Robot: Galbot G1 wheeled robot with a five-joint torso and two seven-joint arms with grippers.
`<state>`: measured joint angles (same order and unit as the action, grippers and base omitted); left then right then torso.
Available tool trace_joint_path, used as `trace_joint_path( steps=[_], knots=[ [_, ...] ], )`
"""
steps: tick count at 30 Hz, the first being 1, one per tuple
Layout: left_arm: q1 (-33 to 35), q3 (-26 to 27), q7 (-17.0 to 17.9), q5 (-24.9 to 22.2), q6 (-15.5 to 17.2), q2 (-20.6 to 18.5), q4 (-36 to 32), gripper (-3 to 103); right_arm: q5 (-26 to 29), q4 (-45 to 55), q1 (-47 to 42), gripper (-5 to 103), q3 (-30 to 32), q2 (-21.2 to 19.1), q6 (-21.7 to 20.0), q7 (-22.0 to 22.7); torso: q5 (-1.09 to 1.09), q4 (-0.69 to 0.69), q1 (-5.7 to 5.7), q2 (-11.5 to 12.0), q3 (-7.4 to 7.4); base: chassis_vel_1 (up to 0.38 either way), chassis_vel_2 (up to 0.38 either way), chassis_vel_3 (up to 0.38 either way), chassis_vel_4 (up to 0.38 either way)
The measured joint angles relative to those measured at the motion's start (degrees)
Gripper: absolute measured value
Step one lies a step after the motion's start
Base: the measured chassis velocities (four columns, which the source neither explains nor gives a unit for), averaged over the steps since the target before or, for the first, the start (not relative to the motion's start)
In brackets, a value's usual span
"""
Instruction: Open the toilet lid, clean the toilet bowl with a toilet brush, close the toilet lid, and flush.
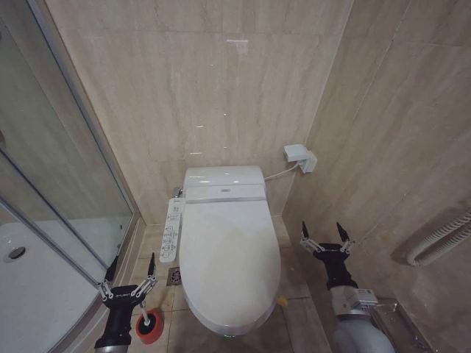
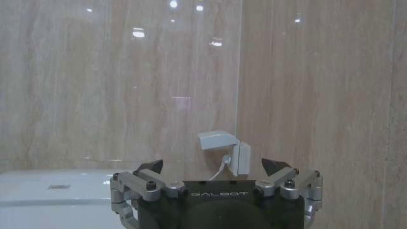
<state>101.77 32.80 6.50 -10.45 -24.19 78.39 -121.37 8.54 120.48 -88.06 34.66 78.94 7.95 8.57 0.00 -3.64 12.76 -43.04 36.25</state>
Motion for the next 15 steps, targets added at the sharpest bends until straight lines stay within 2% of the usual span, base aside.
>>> trace_joint_path(
  steps=[15],
  knots=[
    [0.00,0.00,0.00,0.00,0.00,0.00,0.00,97,0.00,0.00,0.00,100,0.00,0.00,0.00,0.00,0.00,0.00,0.00,0.00,0.00,0.000,0.000,0.000,0.000]
  ],
)
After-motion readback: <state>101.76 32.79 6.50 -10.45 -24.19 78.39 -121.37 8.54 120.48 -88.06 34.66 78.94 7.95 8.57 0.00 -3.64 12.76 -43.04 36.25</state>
